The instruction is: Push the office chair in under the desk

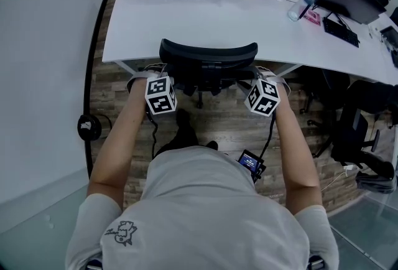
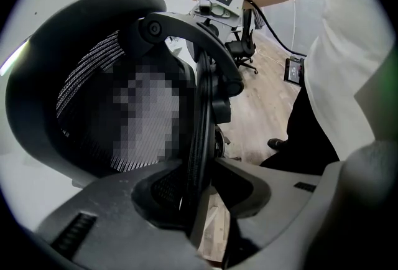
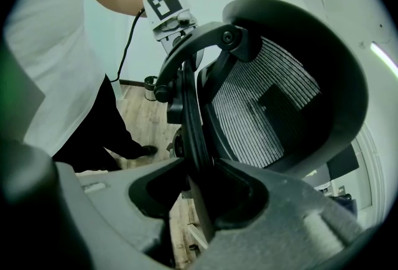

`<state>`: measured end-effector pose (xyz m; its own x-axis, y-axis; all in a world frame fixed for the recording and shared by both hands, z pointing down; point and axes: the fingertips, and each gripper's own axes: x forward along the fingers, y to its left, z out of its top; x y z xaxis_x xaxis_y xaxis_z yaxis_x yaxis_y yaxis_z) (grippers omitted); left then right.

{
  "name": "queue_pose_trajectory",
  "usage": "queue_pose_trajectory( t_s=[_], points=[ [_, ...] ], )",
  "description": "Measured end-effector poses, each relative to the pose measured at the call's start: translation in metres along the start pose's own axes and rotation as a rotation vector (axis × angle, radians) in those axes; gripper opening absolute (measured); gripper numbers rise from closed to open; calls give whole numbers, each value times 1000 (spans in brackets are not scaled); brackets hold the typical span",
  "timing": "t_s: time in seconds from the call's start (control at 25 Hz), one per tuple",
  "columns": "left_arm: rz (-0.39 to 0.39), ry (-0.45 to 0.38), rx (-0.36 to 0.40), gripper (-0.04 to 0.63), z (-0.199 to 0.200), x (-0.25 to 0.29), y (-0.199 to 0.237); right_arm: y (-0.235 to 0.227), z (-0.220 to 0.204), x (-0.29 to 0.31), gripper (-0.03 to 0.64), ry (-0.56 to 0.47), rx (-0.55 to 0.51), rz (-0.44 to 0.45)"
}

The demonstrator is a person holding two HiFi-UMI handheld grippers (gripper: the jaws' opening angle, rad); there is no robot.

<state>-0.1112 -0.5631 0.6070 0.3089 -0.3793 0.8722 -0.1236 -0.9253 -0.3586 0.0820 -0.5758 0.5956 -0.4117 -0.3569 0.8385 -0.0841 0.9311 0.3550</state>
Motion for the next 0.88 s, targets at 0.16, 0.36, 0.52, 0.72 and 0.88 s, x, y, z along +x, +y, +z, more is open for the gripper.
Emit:
queue_pose_trajectory(
  t_s=[0.16,0.36,0.52,0.72,0.88],
  points=[
    [35,10,3,137,2,-1,-1,1,0,-1,152,2,-2,-28],
    [76,6,-11,138,3,-16,-1,6,7,-10,183,-6,-4,-58],
    [123,-39,-35,138,18,-42,4,5,18,-31,179,-69,48,-88],
    [160,-152,-141,138,43,-71,-3,9,38,-61,150,-161,148,-140],
    [214,-308,-297,138,64,-101,-1,8,58,-90,95,-283,238,-203]
  ],
)
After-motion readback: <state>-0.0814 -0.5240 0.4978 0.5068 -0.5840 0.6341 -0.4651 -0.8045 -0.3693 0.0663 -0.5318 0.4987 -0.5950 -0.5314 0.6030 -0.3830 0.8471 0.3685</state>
